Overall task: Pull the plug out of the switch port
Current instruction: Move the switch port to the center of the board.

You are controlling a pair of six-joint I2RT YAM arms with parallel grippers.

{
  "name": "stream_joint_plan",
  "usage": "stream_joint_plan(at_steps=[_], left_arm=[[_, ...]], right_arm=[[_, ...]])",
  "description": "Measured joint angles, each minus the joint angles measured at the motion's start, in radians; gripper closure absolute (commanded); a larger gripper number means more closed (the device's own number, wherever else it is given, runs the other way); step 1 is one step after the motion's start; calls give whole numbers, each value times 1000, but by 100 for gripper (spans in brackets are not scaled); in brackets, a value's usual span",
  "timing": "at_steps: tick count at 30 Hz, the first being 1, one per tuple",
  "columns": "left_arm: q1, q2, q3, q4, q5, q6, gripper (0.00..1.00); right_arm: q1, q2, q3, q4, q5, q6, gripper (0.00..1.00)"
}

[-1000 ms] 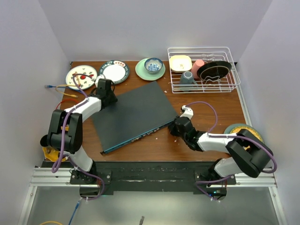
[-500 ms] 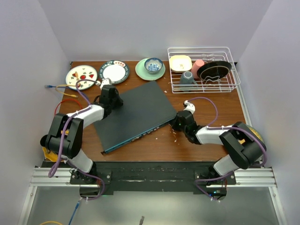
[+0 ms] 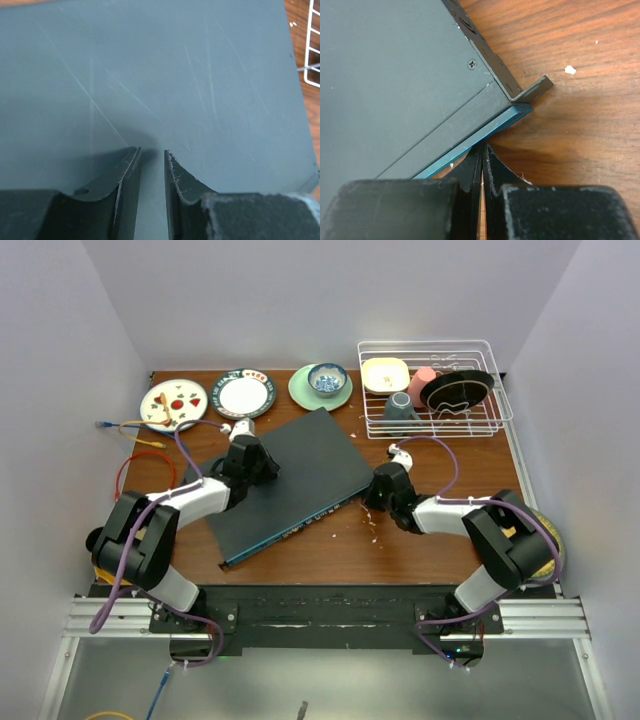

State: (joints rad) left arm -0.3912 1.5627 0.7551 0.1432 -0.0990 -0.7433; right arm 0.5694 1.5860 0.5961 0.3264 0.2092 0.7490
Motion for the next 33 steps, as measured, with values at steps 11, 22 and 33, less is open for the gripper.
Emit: stream_joint_plan(at_steps=[11, 22, 33], left_arm=[[-41, -21, -13, -8, 18, -14, 71], [-99, -161, -30, -183, 11, -11, 71], [-209, -209, -146, -97, 18, -25, 70]], right_arm=[[-15, 10, 61, -91, -33, -24, 100], [41, -296, -113, 101, -117, 75, 59], [171, -236, -289, 474, -193, 249, 46]])
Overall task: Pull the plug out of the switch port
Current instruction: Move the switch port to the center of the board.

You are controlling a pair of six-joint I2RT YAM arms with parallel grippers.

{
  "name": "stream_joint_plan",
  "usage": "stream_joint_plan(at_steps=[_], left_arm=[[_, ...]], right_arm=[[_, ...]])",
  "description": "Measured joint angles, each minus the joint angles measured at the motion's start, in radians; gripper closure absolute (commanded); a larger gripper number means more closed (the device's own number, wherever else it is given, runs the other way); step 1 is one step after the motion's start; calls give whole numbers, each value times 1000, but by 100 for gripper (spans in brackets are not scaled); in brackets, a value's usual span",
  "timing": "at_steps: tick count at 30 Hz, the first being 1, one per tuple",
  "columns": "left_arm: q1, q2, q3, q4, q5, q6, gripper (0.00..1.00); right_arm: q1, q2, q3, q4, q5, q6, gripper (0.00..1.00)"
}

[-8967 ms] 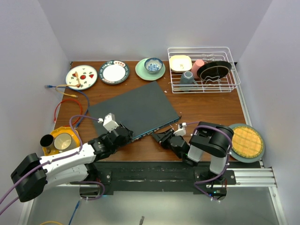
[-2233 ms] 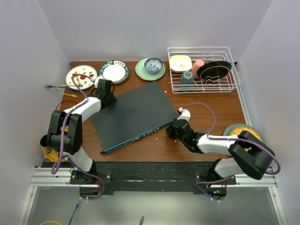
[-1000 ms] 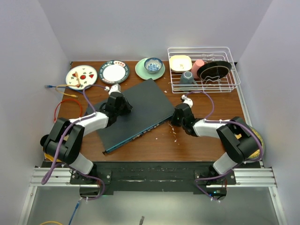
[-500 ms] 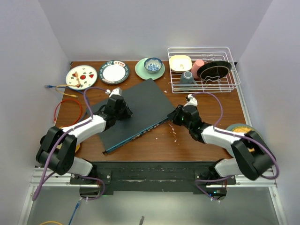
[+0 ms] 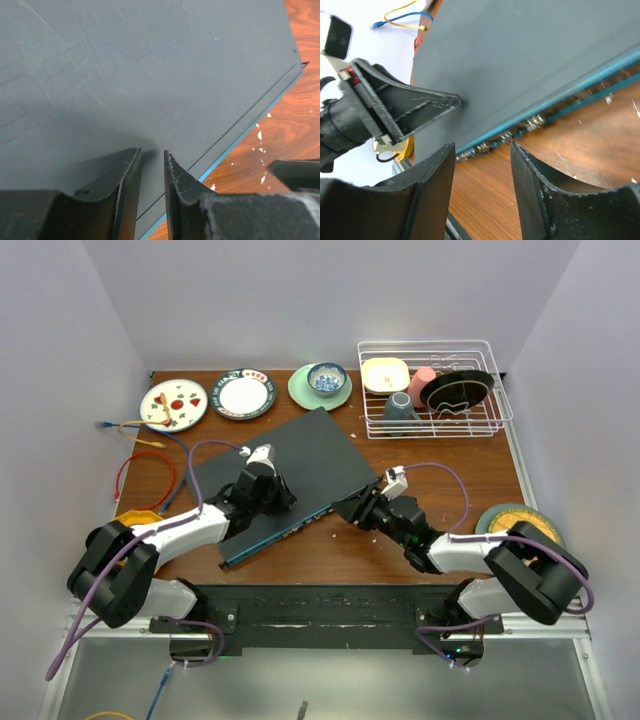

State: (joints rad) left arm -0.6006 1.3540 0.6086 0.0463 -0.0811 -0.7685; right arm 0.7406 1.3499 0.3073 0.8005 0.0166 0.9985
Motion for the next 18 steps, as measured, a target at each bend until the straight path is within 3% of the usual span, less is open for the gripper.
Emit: stream_joint_plan(at_steps=[11, 18], left_arm=[[-38, -24, -66, 100, -3, -42, 71], [-50, -31, -84, 125, -5, -63, 71]], right_arm=[[36, 247, -61, 386, -33, 139, 44], [66, 462, -89, 501, -34, 228, 43]])
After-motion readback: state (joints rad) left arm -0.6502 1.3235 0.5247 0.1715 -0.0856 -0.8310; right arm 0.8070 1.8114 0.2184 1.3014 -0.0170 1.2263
